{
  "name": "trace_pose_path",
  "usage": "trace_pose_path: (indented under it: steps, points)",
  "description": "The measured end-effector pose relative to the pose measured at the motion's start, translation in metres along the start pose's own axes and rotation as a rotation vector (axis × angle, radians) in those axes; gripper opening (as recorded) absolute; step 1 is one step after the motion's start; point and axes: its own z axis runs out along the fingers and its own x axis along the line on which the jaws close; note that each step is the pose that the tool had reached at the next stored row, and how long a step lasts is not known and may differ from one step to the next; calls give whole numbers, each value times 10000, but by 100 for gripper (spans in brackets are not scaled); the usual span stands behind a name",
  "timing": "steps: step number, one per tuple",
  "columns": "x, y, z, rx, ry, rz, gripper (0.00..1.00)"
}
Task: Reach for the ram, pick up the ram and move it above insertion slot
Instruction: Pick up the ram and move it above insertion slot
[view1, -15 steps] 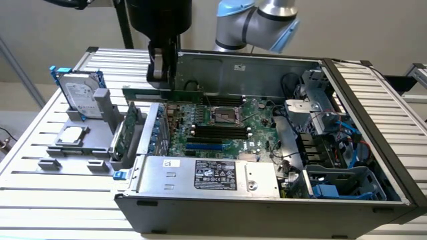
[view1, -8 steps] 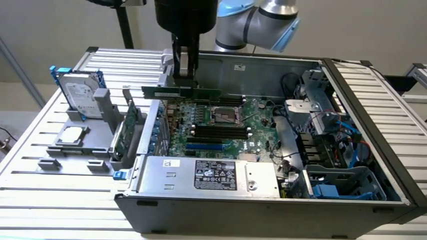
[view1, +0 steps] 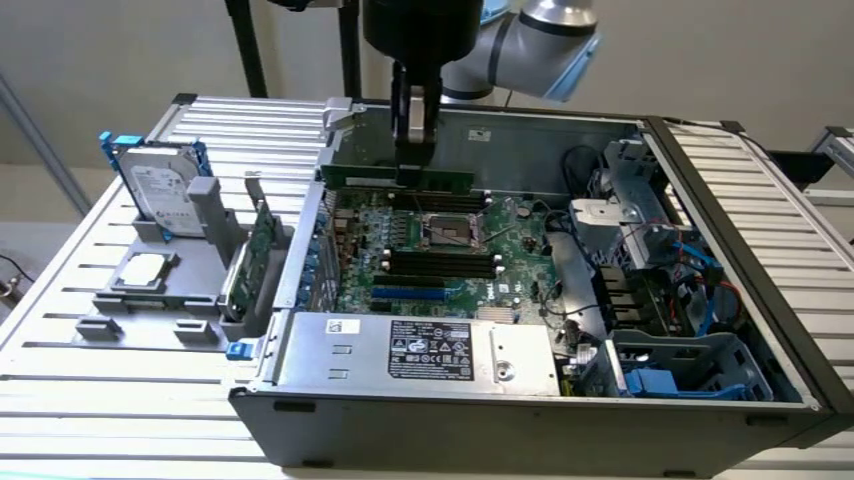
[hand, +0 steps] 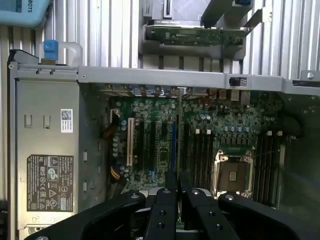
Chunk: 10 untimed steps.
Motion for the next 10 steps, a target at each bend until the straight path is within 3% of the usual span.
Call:
trace_pose_path:
  steps: [10]
  points:
    - [-314,-230,30,0,1,0,13]
